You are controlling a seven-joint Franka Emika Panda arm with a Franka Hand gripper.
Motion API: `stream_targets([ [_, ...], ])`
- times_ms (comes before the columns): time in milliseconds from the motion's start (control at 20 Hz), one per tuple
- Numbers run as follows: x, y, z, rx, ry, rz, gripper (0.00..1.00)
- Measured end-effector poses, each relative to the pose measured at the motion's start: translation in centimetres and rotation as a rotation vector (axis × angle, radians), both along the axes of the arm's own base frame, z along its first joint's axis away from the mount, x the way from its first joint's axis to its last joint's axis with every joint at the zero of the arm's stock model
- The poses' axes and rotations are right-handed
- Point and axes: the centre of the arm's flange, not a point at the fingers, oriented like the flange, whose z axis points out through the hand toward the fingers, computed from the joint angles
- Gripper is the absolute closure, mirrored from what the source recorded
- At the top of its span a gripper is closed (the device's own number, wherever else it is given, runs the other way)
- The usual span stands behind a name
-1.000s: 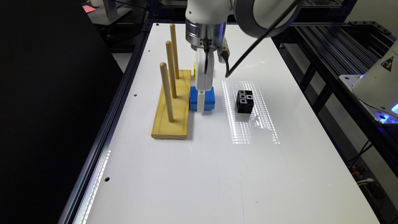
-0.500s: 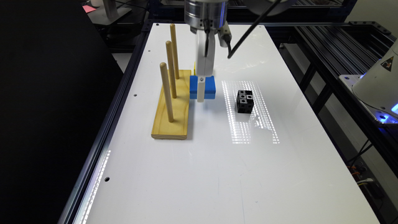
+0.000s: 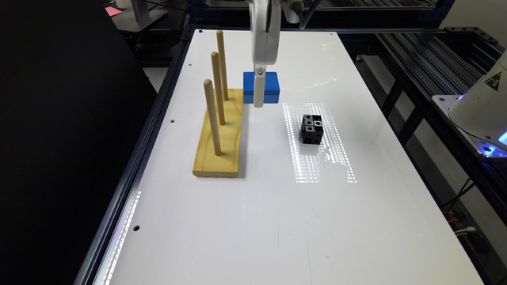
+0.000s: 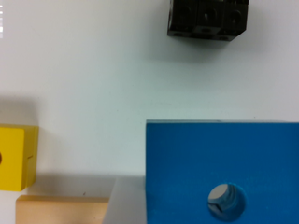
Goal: Pick up blue block.
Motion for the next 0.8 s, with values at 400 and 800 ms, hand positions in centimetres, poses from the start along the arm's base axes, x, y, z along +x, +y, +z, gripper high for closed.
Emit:
stream_targets([
  [400, -0.5, 0.0, 3.5, -0.006, -0.007, 0.001, 1.0],
  [800, -0.5, 0.0, 4.4, -0.006, -0.016, 0.001, 1.0],
])
